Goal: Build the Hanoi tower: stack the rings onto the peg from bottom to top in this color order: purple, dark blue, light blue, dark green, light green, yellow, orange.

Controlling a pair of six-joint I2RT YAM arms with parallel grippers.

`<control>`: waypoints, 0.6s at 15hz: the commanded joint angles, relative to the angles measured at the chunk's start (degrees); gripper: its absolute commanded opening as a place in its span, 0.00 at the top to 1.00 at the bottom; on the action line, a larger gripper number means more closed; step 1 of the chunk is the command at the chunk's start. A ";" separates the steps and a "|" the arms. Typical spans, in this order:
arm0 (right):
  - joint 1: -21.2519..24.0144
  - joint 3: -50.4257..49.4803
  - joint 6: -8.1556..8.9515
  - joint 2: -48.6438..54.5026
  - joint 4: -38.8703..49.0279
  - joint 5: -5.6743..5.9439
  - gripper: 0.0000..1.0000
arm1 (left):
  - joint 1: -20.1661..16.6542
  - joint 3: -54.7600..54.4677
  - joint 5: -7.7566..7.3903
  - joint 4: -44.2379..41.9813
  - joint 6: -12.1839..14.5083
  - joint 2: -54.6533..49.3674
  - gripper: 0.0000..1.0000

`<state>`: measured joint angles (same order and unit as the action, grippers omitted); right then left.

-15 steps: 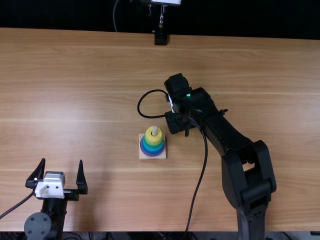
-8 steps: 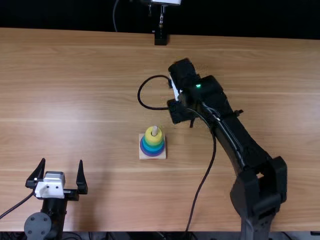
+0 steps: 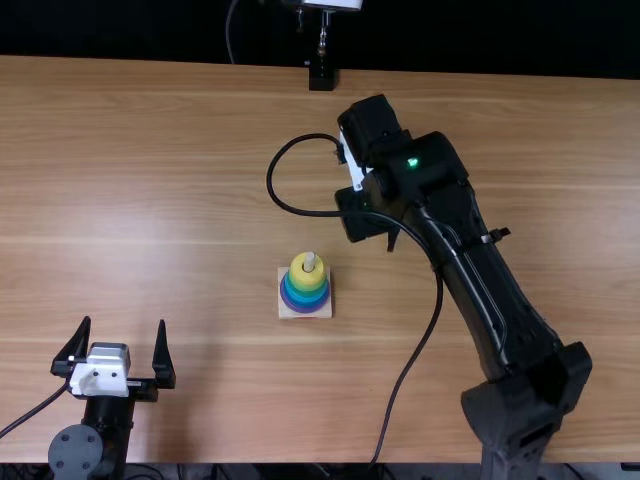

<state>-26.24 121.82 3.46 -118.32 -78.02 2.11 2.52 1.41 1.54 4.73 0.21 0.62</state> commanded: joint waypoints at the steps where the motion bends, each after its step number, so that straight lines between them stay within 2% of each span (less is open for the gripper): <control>1: -2.06 4.13 -0.30 1.34 -0.93 -0.32 1.00 | -0.68 -1.41 0.57 0.96 0.74 -0.62 0.00; 6: -7.07 7.91 0.02 1.34 -3.47 -0.32 1.00 | -0.68 -1.41 0.57 0.96 0.74 -0.62 0.00; 9: -8.39 7.91 0.12 1.34 -3.47 -0.32 1.00 | -0.68 -1.41 0.57 0.96 0.74 -0.62 0.00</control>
<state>-34.17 127.92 3.49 -118.32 -81.36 2.09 2.50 1.41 1.56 4.75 0.21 0.62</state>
